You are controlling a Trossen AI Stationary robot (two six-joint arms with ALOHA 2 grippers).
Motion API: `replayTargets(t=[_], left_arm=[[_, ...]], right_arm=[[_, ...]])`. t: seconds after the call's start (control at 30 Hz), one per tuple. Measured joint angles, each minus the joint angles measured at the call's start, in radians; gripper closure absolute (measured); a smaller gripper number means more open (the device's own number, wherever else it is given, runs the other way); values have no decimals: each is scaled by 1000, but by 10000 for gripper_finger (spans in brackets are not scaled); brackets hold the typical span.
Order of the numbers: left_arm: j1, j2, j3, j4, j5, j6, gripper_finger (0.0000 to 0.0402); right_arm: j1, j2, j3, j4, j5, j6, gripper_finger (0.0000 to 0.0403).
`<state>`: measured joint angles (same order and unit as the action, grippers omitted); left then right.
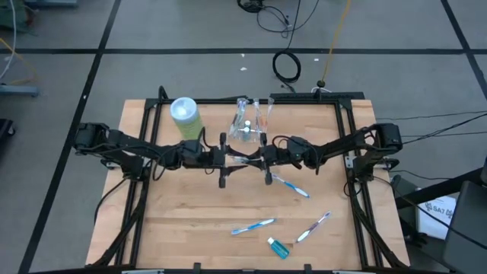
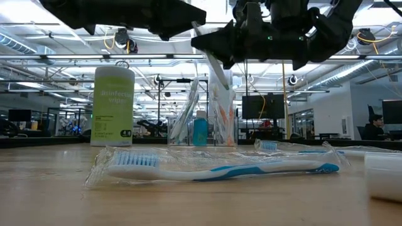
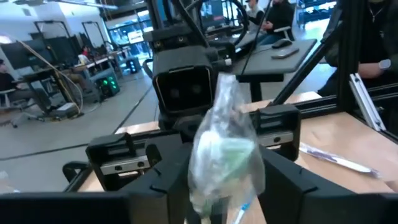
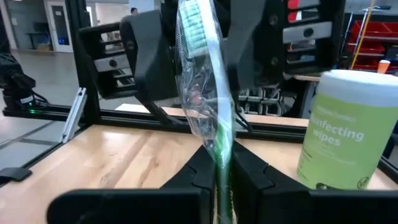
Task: Pick & Place toothbrushing station
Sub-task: Put the green toothbrush into the transparent organizer
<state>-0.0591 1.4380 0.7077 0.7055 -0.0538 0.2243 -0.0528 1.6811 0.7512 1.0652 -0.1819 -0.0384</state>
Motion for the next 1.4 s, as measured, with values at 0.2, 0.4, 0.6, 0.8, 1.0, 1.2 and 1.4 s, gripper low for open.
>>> replayTargets(t=[0.2, 0.4, 0.6, 0.8, 1.0, 1.2, 1.4], left_arm=[[14, 0, 0, -4, -2, -28, 304], [29, 0, 0, -23, -4, -40, 371], [38, 0, 0, -23, -16, -56, 385], [37, 0, 0, -37, -52, -58, 381], [38, 0, 0, -80, -206, -58, 380], [38, 0, 0, -96, -556, -95, 391], [37, 0, 2, -82, -734, -75, 381]], right_arm=[[0, 3, 8, 0, 2, -1, 387], [0, -1, 8, -2, 2, -2, 385], [0, -1, 8, 0, 7, -28, 355], [-1, -4, 8, -3, 31, -45, 313], [0, -117, 8, -254, 236, -158, 277], [0, -276, 8, -606, 372, -168, 260], [0, -366, 7, -709, 391, -119, 263]])
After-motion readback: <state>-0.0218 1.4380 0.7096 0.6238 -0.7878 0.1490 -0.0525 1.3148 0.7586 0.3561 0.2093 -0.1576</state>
